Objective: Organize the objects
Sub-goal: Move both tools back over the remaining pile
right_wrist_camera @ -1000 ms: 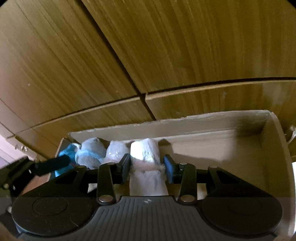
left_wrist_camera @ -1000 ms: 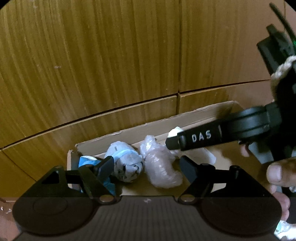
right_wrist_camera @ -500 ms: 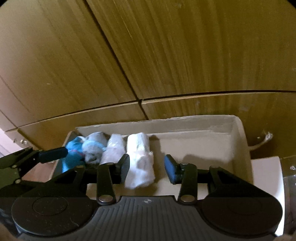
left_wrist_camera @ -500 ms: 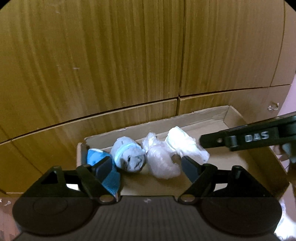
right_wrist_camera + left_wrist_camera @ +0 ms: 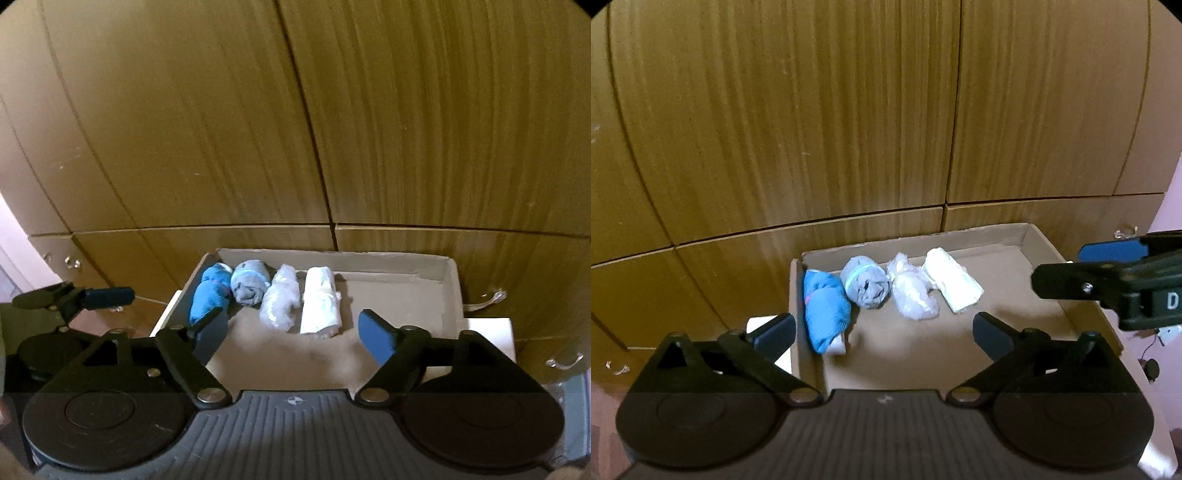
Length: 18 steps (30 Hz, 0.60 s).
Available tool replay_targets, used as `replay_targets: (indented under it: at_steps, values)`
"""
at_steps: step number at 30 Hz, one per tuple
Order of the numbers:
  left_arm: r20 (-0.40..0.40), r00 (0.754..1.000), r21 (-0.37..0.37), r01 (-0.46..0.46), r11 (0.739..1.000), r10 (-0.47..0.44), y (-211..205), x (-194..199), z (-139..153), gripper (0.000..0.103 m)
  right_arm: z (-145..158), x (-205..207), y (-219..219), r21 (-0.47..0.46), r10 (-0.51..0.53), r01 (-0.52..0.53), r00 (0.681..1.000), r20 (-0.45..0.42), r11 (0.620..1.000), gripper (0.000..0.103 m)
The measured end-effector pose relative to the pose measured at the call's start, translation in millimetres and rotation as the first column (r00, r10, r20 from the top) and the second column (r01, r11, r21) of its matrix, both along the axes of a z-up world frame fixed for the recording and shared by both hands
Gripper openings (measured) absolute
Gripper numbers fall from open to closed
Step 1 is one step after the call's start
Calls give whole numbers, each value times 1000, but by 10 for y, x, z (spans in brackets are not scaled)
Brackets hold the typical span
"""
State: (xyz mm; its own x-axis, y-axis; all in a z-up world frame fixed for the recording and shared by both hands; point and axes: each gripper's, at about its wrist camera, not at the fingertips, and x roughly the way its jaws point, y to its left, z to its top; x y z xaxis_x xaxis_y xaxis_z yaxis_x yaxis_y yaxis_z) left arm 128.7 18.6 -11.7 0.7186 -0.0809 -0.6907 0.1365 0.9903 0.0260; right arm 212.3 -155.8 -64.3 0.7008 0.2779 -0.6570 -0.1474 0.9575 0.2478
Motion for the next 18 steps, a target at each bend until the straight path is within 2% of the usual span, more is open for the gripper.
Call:
replay_targets:
  at_steps: [5, 9, 12, 18]
  values:
    - [9, 1000, 19, -4, 1000, 3, 50, -301, 93, 102, 70, -299, 0, -18, 2, -1, 1000, 21, 1000, 86]
    - [9, 1000, 1, -7, 1000, 7, 149, -573, 135, 102, 190, -619, -6, -27, 9, -8, 999, 31, 1000, 88]
    - [3, 1000, -18, -14, 1000, 14, 231, -779, 117, 102, 200, -847, -30, -20, 12, -11, 999, 39, 1000, 91]
    - [-3, 1000, -4, -22, 1000, 22, 296, -1119, -21, 102, 137, -1305, -57, 0, 24, -24, 998, 62, 1000, 94]
